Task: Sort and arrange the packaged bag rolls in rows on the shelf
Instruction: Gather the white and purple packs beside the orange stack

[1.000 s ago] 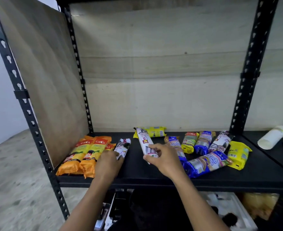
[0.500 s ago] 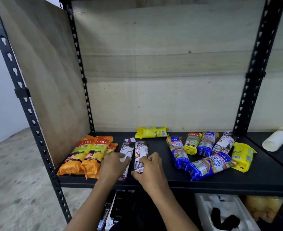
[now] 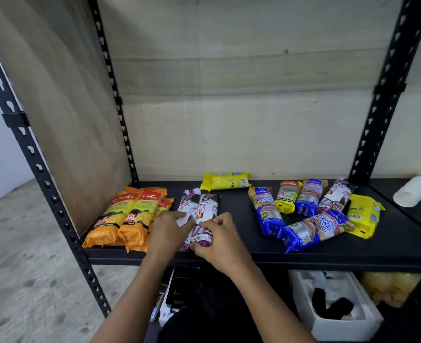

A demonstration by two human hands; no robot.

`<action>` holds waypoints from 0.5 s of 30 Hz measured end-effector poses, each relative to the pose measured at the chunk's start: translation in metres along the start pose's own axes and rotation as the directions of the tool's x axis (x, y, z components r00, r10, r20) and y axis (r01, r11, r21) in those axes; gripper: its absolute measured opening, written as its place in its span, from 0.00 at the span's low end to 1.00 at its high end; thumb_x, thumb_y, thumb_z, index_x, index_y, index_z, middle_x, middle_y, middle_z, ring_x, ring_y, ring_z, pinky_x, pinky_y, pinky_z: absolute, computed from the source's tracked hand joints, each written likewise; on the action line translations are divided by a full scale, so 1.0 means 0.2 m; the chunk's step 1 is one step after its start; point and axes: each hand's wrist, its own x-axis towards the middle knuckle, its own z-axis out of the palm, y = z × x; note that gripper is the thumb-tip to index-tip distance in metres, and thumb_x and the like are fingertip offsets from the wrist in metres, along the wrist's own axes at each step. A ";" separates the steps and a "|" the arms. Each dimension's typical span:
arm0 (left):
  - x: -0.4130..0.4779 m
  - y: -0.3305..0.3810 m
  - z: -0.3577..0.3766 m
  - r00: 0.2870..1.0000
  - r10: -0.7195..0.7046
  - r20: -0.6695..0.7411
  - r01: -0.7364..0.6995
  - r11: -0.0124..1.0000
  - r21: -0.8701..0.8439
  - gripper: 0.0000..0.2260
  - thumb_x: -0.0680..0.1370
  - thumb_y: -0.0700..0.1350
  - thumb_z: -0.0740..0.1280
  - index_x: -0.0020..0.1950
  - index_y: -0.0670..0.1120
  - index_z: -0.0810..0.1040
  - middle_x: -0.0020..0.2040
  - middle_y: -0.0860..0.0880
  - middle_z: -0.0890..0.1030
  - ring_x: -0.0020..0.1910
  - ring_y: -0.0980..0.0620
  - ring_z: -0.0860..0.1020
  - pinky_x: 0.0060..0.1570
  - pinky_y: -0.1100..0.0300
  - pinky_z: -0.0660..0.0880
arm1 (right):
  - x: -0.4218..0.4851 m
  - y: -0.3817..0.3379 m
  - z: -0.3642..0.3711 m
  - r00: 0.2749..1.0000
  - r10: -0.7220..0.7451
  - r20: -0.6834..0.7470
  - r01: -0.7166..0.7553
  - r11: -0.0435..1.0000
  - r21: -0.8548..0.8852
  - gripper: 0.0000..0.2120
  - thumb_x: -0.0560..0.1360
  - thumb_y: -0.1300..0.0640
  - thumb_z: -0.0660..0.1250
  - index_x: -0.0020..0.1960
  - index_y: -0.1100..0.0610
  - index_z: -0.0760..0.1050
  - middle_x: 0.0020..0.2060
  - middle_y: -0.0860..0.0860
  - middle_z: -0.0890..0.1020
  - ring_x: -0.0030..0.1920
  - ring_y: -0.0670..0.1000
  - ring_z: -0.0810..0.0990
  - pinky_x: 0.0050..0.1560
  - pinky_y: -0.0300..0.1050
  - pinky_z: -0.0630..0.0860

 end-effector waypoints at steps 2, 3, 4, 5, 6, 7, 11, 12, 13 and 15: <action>0.01 -0.01 0.00 1.000 -0.016 -0.003 0.016 1.000 -0.014 0.21 0.74 0.59 0.70 0.59 0.45 0.83 0.58 0.47 0.83 0.55 0.50 0.80 0.50 0.59 0.76 | -0.01 -0.01 0.02 0.999 -0.026 -0.025 0.026 1.000 0.006 0.29 0.69 0.40 0.73 0.67 0.49 0.76 0.55 0.47 0.63 0.59 0.48 0.72 0.55 0.43 0.77; 0.02 -0.02 0.00 1.000 -0.013 -0.001 0.013 1.000 -0.015 0.21 0.74 0.59 0.70 0.59 0.45 0.83 0.58 0.47 0.83 0.55 0.50 0.80 0.49 0.60 0.75 | -0.01 -0.01 0.03 0.999 -0.035 -0.041 0.036 0.999 0.007 0.28 0.69 0.40 0.73 0.67 0.49 0.76 0.55 0.47 0.63 0.58 0.47 0.72 0.54 0.43 0.77; 0.02 -0.02 0.00 1.000 -0.008 0.003 0.008 1.000 -0.012 0.21 0.74 0.59 0.70 0.59 0.46 0.83 0.58 0.47 0.83 0.55 0.50 0.80 0.48 0.61 0.74 | -0.01 -0.01 0.04 0.998 -0.039 -0.054 0.040 0.999 0.011 0.28 0.69 0.40 0.72 0.67 0.49 0.76 0.56 0.47 0.63 0.58 0.47 0.72 0.54 0.42 0.77; 0.02 -0.03 0.00 1.000 0.000 0.004 0.000 1.000 -0.008 0.21 0.74 0.59 0.70 0.59 0.46 0.83 0.57 0.47 0.83 0.54 0.49 0.80 0.47 0.60 0.75 | -0.01 0.00 0.05 0.997 -0.039 -0.062 0.040 0.999 0.017 0.28 0.69 0.40 0.72 0.67 0.49 0.76 0.56 0.47 0.63 0.59 0.47 0.72 0.54 0.41 0.77; 0.02 -0.03 0.00 1.000 0.007 0.006 -0.007 1.000 -0.004 0.21 0.74 0.59 0.69 0.58 0.46 0.83 0.57 0.46 0.83 0.54 0.49 0.80 0.47 0.59 0.75 | -0.01 0.00 0.06 0.997 -0.041 -0.068 0.042 0.999 0.020 0.28 0.70 0.40 0.72 0.67 0.49 0.76 0.57 0.47 0.63 0.59 0.47 0.71 0.53 0.41 0.76; 0.02 -0.03 0.00 1.000 0.017 0.005 -0.017 1.000 0.001 0.20 0.74 0.59 0.69 0.58 0.46 0.83 0.56 0.46 0.83 0.53 0.48 0.80 0.47 0.59 0.76 | -0.02 0.01 0.06 0.996 -0.044 -0.072 0.045 0.999 0.019 0.28 0.69 0.40 0.72 0.66 0.48 0.76 0.57 0.47 0.63 0.59 0.46 0.71 0.53 0.40 0.76; 0.03 -0.04 0.01 1.000 0.023 0.002 -0.023 1.000 0.020 0.19 0.75 0.58 0.70 0.57 0.45 0.83 0.55 0.44 0.82 0.52 0.47 0.79 0.46 0.58 0.75 | 0.00 0.01 0.05 0.996 -0.049 -0.069 0.050 0.999 0.013 0.28 0.68 0.39 0.72 0.65 0.47 0.76 0.56 0.47 0.63 0.56 0.46 0.73 0.51 0.42 0.77; 0.03 -0.03 0.01 1.000 0.022 0.001 -0.022 0.999 0.027 0.19 0.75 0.57 0.70 0.57 0.45 0.82 0.55 0.44 0.82 0.52 0.47 0.79 0.45 0.58 0.74 | 0.00 0.01 0.05 0.997 -0.045 -0.061 0.046 0.999 0.016 0.28 0.68 0.39 0.73 0.65 0.47 0.76 0.55 0.47 0.63 0.56 0.46 0.73 0.51 0.42 0.78; 0.03 -0.03 0.01 1.000 0.020 0.004 -0.020 0.999 0.032 0.19 0.75 0.57 0.70 0.57 0.45 0.82 0.55 0.44 0.81 0.52 0.47 0.79 0.45 0.58 0.73 | 0.01 0.01 0.04 0.998 -0.041 -0.049 0.042 0.999 0.019 0.28 0.68 0.39 0.73 0.65 0.47 0.76 0.55 0.47 0.63 0.56 0.46 0.73 0.52 0.43 0.78; 0.03 -0.03 0.02 1.000 0.009 0.015 -0.010 0.999 0.042 0.18 0.75 0.57 0.69 0.58 0.46 0.82 0.57 0.43 0.80 0.54 0.46 0.78 0.47 0.57 0.73 | 0.00 0.02 0.03 0.999 -0.032 -0.017 0.033 0.999 0.035 0.28 0.68 0.37 0.73 0.65 0.46 0.76 0.55 0.46 0.63 0.56 0.45 0.72 0.53 0.42 0.77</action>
